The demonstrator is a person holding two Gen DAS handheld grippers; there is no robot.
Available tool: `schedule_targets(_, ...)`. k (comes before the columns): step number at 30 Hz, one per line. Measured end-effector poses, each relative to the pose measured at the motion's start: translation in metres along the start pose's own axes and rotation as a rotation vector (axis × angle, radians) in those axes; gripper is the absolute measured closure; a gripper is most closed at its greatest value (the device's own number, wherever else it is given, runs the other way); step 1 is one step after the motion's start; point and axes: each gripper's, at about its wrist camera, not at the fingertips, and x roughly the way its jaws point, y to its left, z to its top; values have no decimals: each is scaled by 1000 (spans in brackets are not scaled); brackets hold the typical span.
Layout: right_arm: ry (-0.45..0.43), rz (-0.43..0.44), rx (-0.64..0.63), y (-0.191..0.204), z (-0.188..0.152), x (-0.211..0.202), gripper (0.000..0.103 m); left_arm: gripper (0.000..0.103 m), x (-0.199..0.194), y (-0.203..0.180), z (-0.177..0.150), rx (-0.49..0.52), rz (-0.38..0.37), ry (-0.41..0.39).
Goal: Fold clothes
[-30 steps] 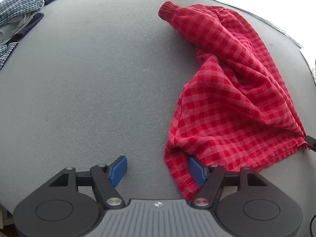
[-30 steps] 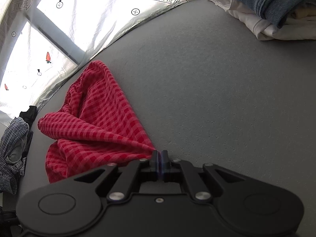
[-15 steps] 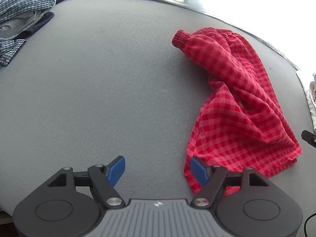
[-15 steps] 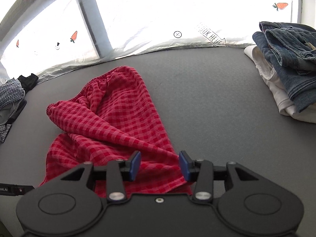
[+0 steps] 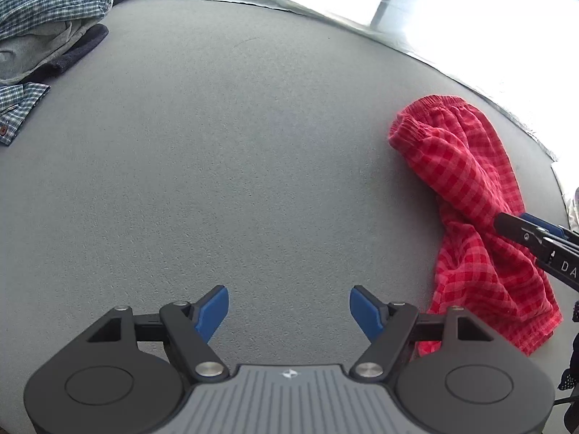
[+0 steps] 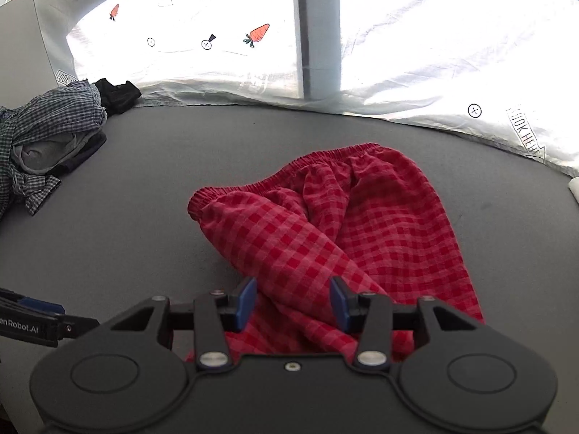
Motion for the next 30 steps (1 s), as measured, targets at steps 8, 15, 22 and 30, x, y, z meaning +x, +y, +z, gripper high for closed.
schedule_targets(8, 6, -48, -256, 49, 15, 30, 44, 28, 17, 16, 2, -11, -31, 46)
schedule_targets(15, 31, -140, -443, 63, 17, 56, 65, 25, 22, 26, 6, -57, -49, 48)
schedule_targets(22, -4, 130, -52, 9, 54, 33, 99, 25, 23, 17, 8, -81, -38, 48)
schedule_targets(30, -68, 252, 282, -78, 73, 26, 99, 25, 32, -18, 25, -75, -50, 25)
